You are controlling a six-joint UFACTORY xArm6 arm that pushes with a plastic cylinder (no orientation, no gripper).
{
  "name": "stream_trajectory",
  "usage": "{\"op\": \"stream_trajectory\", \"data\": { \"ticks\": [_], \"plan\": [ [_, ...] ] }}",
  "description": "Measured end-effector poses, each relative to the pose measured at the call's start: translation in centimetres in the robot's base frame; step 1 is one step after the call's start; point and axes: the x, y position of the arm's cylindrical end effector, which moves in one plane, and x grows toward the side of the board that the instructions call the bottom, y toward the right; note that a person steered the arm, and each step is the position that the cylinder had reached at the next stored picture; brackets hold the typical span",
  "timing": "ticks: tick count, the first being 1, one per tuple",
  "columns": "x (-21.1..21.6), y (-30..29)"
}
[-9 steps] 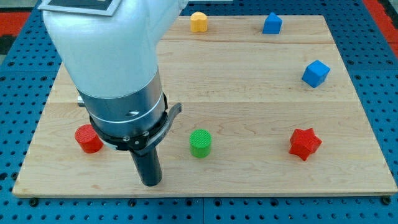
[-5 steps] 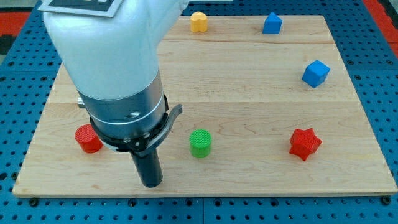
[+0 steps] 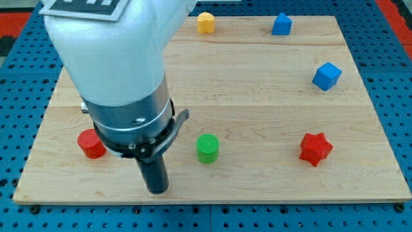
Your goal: Move your arm towards the center
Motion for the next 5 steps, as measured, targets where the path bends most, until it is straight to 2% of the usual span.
{"op": "stream_trajectory", "data": {
  "ticks": [2,3,4,5],
  "plan": [
    [-2.7,1.5],
    [-3.8,0.0],
    [-8.6,-0.7],
    [-11.3,-1.2]
  ]
}}
